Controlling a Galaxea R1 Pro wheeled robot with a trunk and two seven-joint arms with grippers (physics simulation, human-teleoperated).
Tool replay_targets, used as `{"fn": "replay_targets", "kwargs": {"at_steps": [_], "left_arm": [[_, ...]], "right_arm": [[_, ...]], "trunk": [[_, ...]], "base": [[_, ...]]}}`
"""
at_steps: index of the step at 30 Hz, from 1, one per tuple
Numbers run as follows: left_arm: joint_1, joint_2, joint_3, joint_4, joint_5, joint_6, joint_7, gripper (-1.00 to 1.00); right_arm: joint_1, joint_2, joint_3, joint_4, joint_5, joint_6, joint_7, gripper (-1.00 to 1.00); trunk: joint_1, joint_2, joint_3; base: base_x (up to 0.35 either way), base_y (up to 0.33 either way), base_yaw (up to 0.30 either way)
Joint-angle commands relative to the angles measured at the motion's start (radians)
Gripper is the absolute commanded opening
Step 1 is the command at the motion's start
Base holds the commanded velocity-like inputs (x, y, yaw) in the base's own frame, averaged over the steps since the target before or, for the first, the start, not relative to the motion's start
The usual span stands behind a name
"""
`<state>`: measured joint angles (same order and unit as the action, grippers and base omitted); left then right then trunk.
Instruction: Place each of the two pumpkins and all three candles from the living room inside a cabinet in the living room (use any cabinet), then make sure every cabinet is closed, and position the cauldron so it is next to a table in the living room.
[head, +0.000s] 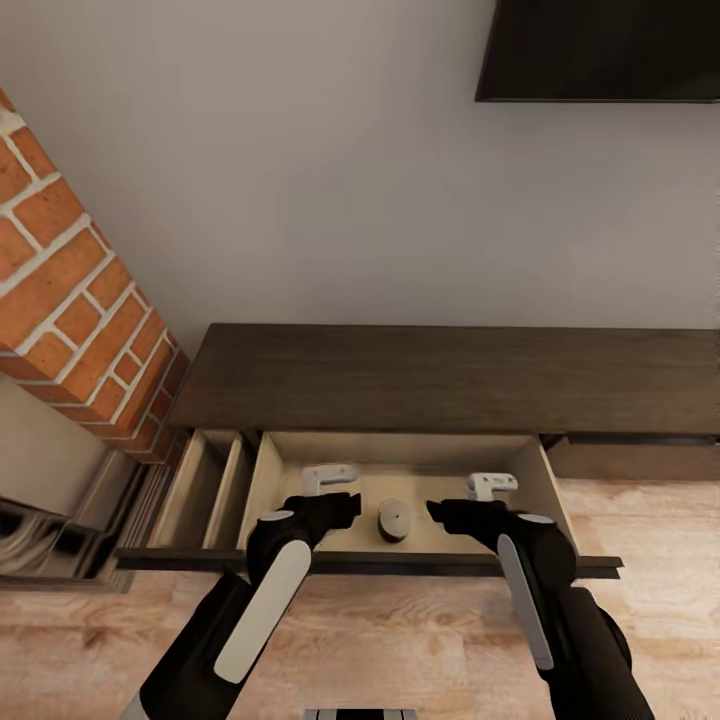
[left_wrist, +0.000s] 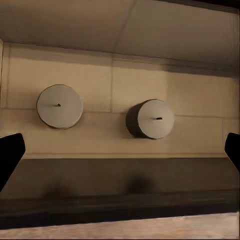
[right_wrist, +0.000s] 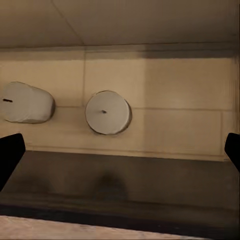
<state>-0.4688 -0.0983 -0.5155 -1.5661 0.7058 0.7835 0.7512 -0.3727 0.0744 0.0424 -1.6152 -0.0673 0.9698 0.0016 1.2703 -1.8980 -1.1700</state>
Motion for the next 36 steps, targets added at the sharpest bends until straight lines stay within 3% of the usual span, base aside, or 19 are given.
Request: {"fn": "replay_targets", "kwargs": {"at_steps": [1, 10, 17, 25, 29, 32, 36], "left_arm": [[0.001, 0.000, -0.001, -0.001, 0.000, 0.000, 0.000, 1.00], [0.005, 0.001, -0.005, -0.001, 0.000, -0.002, -0.001, 1.00], [0.038, 0.002, -0.006, -0.001, 0.000, -0.003, -0.002, 1.00], [0.100, 0.011, -0.009, 0.003, -0.001, -0.016, -0.004, 1.00], [0.153, 0.035, -0.009, 0.012, 0.000, -0.052, -0.004, 1.00], [0.218, 0.064, -0.007, 0.014, -0.003, -0.091, -0.003, 1.00], [0.310, 0.123, 0.000, 0.017, -0.002, -0.175, 0.001, 1.00]], "right_arm": [[-0.001, -0.001, 0.000, 0.000, 0.000, -0.007, 0.001, 1.00], [-0.006, -0.004, 0.000, -0.002, 0.000, -0.042, 0.003, 1.00], [0.001, -0.007, 0.000, -0.002, 0.001, -0.065, -0.002, 1.00], [0.020, -0.025, -0.004, -0.002, 0.002, -0.141, -0.008, 1.00], [0.070, -0.031, -0.006, -0.002, 0.005, -0.200, -0.058, 1.00], [0.118, -0.037, -0.006, -0.002, 0.012, -0.224, -0.142, 1.00], [0.141, -0.081, -0.007, 0.001, 0.019, -0.207, -0.219, 1.00]], "trunk": [[0.000, 0.000, 0.000], [0.000, 0.000, 0.000], [0.000, 0.000, 0.000], [0.000, 0.000, 0.000], [0.000, 0.000, 0.000], [0.000, 0.000, 0.000], [0.000, 0.000, 0.000]], "base": [[-0.308, -0.116, 0.000], [-0.320, -0.112, 0.000], [-0.335, -0.039, 0.000], [-0.209, -0.005, 0.000], [-0.037, -0.001, 0.000], [-0.012, 0.000, 0.000], [-0.005, 0.000, 0.000]]}}
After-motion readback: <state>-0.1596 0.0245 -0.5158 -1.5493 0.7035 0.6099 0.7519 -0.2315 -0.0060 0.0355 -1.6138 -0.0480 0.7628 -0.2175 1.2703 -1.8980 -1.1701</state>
